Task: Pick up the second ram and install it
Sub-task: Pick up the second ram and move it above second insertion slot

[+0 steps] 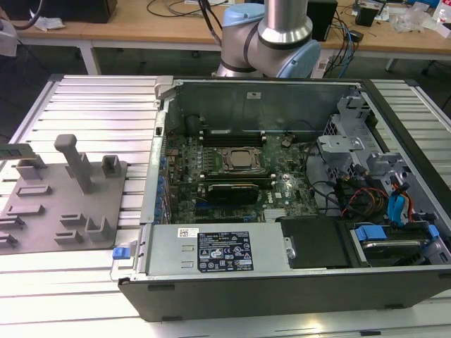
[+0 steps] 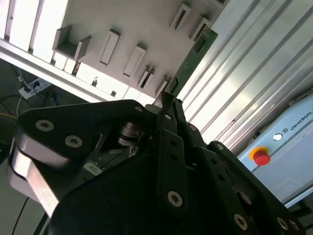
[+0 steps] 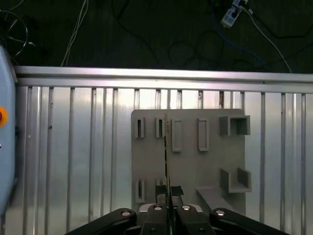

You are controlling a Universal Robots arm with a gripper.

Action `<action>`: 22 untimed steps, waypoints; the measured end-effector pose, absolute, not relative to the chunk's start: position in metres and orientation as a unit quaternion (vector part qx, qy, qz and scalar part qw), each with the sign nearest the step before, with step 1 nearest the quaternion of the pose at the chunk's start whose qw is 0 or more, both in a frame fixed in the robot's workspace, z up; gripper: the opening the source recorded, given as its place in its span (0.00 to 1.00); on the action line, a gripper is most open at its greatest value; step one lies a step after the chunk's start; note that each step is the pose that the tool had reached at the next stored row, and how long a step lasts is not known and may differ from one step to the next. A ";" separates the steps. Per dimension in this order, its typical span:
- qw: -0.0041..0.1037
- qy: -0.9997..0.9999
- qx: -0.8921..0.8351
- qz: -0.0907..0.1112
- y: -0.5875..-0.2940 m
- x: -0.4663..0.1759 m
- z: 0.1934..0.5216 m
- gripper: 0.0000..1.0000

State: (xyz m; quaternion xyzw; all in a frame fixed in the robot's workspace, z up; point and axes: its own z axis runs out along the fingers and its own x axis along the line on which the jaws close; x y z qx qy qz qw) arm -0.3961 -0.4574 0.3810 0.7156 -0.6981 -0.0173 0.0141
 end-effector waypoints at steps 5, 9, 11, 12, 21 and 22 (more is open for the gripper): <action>0.014 -0.698 0.716 -0.017 -0.457 -0.396 0.396 0.13; 0.014 -0.698 0.716 -0.017 -0.457 -0.396 0.408 0.13; 0.014 -0.698 0.716 -0.017 -0.457 -0.396 0.431 0.13; 0.014 -0.698 0.716 -0.017 -0.457 -0.396 0.434 0.13; 0.014 -0.698 0.716 -0.017 -0.456 -0.395 0.444 0.13; 0.014 -0.698 0.716 -0.017 -0.456 -0.393 0.444 0.13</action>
